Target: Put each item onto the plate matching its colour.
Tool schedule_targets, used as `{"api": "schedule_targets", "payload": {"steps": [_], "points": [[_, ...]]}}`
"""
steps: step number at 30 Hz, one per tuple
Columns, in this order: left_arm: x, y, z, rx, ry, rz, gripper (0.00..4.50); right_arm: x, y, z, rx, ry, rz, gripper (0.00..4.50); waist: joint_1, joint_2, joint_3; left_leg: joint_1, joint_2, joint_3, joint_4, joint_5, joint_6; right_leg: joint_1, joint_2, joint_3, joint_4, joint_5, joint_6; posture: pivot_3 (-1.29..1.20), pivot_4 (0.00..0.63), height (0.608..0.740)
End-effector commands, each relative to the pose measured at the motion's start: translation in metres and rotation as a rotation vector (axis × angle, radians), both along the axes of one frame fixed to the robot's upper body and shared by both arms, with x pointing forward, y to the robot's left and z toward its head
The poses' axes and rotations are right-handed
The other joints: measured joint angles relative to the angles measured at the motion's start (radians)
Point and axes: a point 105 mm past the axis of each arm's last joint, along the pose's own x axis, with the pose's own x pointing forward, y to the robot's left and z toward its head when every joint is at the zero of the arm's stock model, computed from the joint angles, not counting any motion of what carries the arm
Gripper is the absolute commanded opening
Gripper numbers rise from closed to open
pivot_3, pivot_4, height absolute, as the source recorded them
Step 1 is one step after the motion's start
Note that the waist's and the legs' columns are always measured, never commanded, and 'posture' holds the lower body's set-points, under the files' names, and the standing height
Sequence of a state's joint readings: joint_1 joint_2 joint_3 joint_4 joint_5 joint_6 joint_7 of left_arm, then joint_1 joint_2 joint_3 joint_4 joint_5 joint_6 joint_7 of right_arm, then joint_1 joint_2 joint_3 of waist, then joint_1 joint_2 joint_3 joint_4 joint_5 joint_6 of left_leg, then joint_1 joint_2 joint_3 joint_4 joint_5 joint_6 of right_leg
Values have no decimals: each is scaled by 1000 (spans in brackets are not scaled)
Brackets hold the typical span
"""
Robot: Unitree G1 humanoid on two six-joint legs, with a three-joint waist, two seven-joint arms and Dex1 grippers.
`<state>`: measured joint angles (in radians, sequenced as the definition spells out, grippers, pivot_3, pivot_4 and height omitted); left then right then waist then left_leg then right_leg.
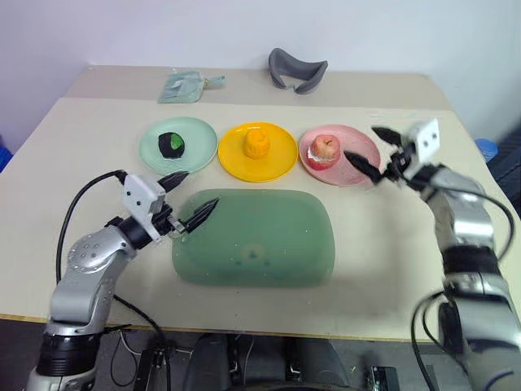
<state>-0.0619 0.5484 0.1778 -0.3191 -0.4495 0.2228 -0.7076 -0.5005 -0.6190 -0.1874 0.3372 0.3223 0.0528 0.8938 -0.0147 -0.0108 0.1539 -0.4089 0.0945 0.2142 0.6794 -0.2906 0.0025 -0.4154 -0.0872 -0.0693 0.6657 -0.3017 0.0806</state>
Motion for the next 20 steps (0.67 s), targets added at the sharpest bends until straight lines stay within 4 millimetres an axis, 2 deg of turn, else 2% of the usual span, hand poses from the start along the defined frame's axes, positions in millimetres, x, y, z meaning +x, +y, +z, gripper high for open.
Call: {"api": "schedule_targets", "payload": {"steps": [1,5,7,10,20], "points": [[-14,12,10,17,-37,-16,4500,-35,-11,30,13,-70,20,4431,0,0,0,0,0,0,0,0,0,0,0,0,0,0,0,0,150,740],[-20,29,8,29,-2,3,4500,-70,-18,22,53,-9,13,4431,-1,0,0,1,0,-1,0,0,0,1,1,0,0,0,0,0,150,740],[-19,35,9,43,-6,23,4500,-86,-19,11,22,28,8,4431,1,0,0,1,0,-1,0,0,0,1,1,0,0,0,0,0,150,740],[-18,43,8,39,6,47,4500,-103,-22,0,28,76,-21,4431,5,0,0,1,0,-2,0,0,0,2,0,0,-1,0,0,0,150,740],[-17,50,3,50,32,54,4500,-115,-13,-10,87,130,-19,4431,2,0,-1,2,0,-2,0,0,0,3,1,0,-1,0,0,0,150,740]]}}
